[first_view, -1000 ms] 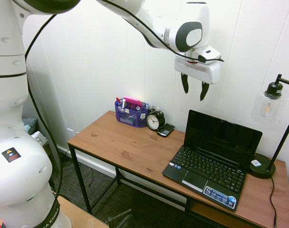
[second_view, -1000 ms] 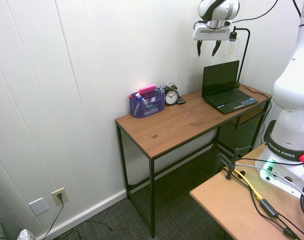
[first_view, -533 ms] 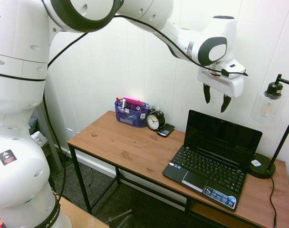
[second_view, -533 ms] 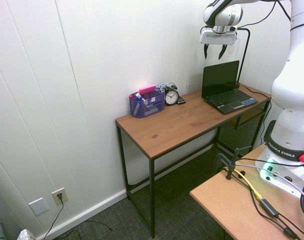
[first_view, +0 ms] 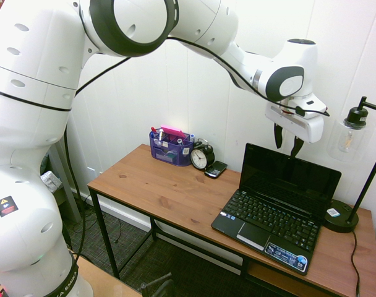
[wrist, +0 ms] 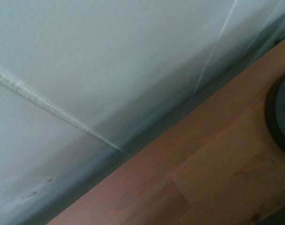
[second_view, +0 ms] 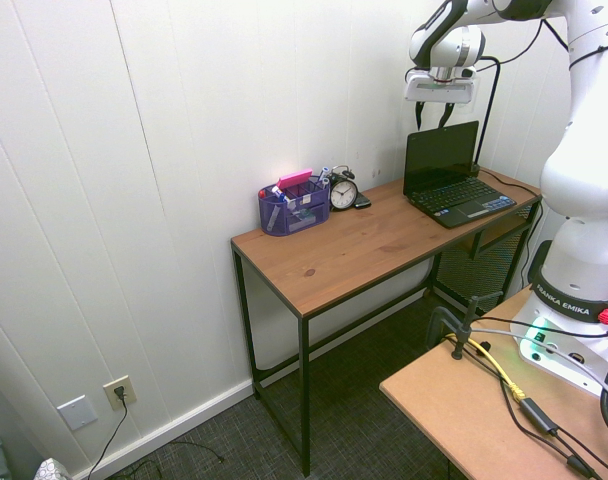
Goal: Close the laptop lid
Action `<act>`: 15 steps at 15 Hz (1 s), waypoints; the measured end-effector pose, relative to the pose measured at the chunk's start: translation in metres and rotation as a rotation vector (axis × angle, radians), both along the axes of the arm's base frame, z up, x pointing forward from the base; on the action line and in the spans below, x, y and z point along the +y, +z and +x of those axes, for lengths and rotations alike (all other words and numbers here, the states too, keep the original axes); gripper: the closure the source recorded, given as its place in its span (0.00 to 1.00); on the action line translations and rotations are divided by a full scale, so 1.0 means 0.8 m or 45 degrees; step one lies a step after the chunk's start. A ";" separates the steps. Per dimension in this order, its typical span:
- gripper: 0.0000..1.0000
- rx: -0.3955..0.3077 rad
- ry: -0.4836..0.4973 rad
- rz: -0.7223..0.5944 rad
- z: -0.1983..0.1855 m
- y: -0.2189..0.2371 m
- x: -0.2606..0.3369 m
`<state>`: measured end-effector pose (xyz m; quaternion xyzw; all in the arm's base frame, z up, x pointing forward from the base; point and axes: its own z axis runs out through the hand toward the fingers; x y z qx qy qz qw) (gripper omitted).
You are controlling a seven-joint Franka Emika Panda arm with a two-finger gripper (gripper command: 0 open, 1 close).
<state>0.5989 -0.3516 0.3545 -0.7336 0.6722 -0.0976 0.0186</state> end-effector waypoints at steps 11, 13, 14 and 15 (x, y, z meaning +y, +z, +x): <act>1.00 0.010 -0.005 0.022 -0.030 -0.054 -0.003; 1.00 0.008 -0.002 0.028 -0.045 -0.062 -0.002; 1.00 0.012 0.001 0.032 -0.055 -0.065 -0.001; 1.00 0.018 0.002 0.037 -0.065 -0.068 -0.001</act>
